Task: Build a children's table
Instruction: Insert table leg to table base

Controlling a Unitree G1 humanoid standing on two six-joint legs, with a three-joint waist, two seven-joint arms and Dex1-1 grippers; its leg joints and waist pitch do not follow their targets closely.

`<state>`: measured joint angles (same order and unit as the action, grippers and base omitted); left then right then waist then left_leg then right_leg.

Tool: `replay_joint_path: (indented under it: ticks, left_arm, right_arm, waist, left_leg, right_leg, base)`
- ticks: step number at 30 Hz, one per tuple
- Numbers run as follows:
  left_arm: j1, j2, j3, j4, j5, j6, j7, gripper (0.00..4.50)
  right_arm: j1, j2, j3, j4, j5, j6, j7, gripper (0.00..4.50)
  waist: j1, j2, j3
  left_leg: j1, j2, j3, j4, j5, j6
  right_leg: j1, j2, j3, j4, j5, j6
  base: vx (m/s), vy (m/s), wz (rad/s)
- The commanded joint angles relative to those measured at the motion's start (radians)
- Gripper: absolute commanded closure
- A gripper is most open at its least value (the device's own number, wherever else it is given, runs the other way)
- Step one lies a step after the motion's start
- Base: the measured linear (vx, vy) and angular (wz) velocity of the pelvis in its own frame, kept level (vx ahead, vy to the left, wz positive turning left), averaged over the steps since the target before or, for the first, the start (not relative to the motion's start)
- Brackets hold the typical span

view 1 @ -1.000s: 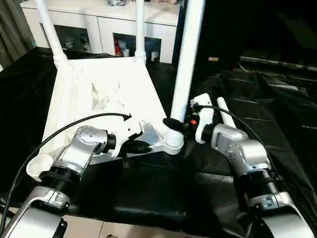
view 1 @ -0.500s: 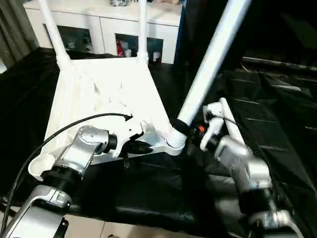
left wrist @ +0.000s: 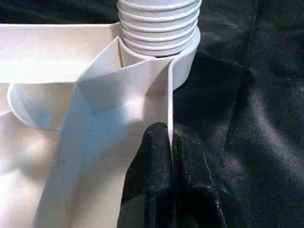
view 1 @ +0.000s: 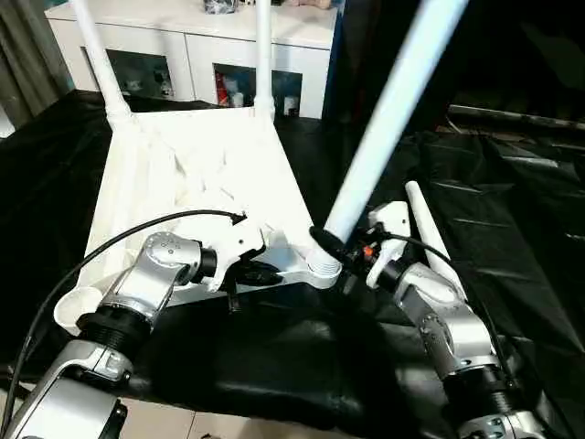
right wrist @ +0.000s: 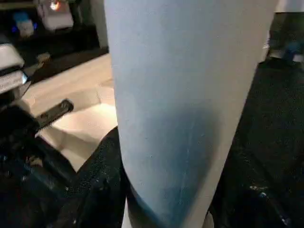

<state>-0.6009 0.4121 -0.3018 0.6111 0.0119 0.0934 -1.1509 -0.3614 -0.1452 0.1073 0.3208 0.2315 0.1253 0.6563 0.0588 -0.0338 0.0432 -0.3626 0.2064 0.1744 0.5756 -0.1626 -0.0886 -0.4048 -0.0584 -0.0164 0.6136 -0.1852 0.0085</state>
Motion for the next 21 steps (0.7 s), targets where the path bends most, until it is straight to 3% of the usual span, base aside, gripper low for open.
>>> replay_joint_path:
  ticks: [1,10,16,21]
  left_arm:
    - [0.008,0.006,-0.036,0.021,0.038,0.002,-0.012,4.50]
    - [0.019,0.011,-0.043,0.007,0.031,-0.011,-0.039,4.50]
    - [0.039,0.047,-0.065,-0.031,0.002,-0.043,-0.164,4.50]
    - [0.049,0.087,-0.081,-0.083,-0.023,-0.012,-0.260,4.50]
  right_arm:
    - [0.018,-0.024,0.039,0.060,-0.051,0.053,0.014,2.62]
    - [0.000,-0.042,0.060,0.096,-0.034,0.092,0.084,2.62]
    - [0.005,-0.069,0.077,0.119,-0.017,0.078,0.200,2.62]
    - [0.025,-0.105,0.111,0.094,-0.011,0.068,0.300,2.62]
  waist:
    - [0.000,0.009,-0.045]
    - [0.000,0.004,-0.049]
    - [-0.001,0.006,-0.052]
    - [0.001,0.006,-0.053]
  left_leg:
    - [0.013,0.016,-0.007,-0.078,-0.392,-0.028]
    - [0.013,0.017,-0.006,-0.078,-0.379,-0.025]
    - [0.013,0.018,-0.005,-0.080,-0.367,-0.020]
    - [0.016,0.020,-0.004,-0.081,-0.355,-0.016]
  right_leg:
    - [0.025,-0.059,0.029,-0.095,-0.394,-0.152]
    - [0.028,-0.059,0.030,-0.092,-0.354,-0.159]
    - [0.032,-0.057,0.030,-0.088,-0.296,-0.175]
    - [0.035,-0.055,0.029,-0.084,-0.253,-0.192]
  base:
    - [0.000,0.000,0.00]
    - [0.000,0.000,0.00]
    - [0.000,0.000,0.00]
    - [0.000,0.000,0.00]
